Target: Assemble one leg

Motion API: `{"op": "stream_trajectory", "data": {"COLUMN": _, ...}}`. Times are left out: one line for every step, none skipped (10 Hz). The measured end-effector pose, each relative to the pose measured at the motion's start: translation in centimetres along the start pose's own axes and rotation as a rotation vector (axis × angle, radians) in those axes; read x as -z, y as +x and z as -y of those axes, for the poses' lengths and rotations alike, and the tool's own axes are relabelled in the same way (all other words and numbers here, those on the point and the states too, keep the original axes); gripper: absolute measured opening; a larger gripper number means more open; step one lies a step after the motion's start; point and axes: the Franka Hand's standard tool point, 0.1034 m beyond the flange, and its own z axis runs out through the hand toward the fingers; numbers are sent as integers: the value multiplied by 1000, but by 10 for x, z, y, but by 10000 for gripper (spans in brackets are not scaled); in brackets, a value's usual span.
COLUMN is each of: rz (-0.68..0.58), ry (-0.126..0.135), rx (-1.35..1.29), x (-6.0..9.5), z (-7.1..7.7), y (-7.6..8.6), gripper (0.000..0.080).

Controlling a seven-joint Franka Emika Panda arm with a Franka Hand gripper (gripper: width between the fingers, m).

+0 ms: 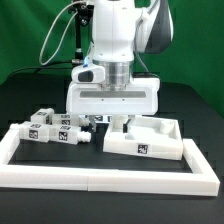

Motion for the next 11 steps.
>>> {"op": "stream_trajectory", "data": {"rz": 0, "ry": 0, "rx": 0, "x": 0, "z": 0, "y": 0, "gripper": 385}}
{"op": "stream_trajectory", "data": {"rz": 1, "ry": 0, "rx": 0, "x": 0, "z": 0, "y": 0, "gripper": 202}}
{"op": "stream_trajectory", "data": {"rz": 1, "ry": 0, "rx": 0, "x": 0, "z": 0, "y": 0, "gripper": 202}}
{"op": "stream_trajectory", "data": {"rz": 0, "ry": -3, "rx": -29, "x": 0, "z": -5, "y": 1, "gripper": 79}}
{"op": "stream_trajectory", "data": {"rz": -3, "ry": -1, "rx": -61, "x": -1, "z": -7, "y": 7, "gripper": 55}}
{"op": "stream_trajectory", "data": {"rz": -11, "ry": -1, "rx": -61, "x": -1, "z": -7, "y": 15, "gripper": 55}}
{"op": "stream_trajectory", "data": {"rz": -20, "ry": 0, "rx": -62, "x": -1, "z": -8, "y": 26, "gripper": 55}}
{"op": "stream_trajectory", "data": {"rz": -26, "ry": 2, "rx": -63, "x": -1, "z": -9, "y": 40, "gripper": 55}}
{"op": "stream_trajectory", "data": {"rz": -20, "ry": 8, "rx": -57, "x": -2, "z": -10, "y": 56, "gripper": 55}}
{"op": "stream_trajectory", "data": {"rz": -31, "ry": 10, "rx": -33, "x": -2, "z": -12, "y": 74, "gripper": 55}}
{"op": "stream_trajectory", "data": {"rz": -46, "ry": 7, "rx": 2, "x": -2, "z": -14, "y": 79, "gripper": 55}}
